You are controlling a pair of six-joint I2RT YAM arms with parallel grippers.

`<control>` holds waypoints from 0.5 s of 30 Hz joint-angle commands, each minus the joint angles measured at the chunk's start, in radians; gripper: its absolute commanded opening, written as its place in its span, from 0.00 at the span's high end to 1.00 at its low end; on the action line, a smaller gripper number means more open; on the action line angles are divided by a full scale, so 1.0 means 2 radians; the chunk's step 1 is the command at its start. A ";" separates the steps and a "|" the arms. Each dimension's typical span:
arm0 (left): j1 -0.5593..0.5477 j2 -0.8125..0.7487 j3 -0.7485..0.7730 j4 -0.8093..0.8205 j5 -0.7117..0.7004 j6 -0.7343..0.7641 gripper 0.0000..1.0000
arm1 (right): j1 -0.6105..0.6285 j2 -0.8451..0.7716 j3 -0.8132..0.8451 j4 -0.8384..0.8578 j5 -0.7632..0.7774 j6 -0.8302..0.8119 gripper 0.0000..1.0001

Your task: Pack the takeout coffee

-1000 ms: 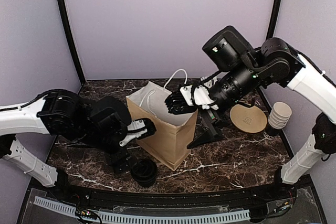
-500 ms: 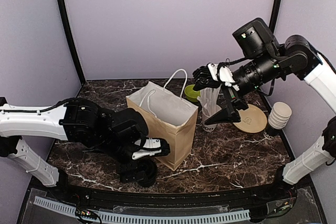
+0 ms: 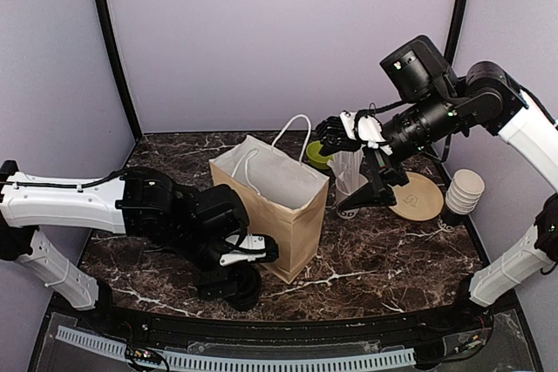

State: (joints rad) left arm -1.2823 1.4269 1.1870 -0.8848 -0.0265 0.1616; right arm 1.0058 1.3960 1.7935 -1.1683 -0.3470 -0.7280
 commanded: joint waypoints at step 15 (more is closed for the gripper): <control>0.020 0.018 -0.010 0.018 0.058 0.030 0.23 | -0.004 0.007 -0.018 0.026 0.015 -0.001 0.03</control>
State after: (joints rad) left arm -1.2514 1.4548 1.1732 -0.8528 0.0448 0.2024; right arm 1.0050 1.4055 1.7645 -1.1484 -0.3279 -0.7280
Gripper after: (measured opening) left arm 0.786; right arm 0.973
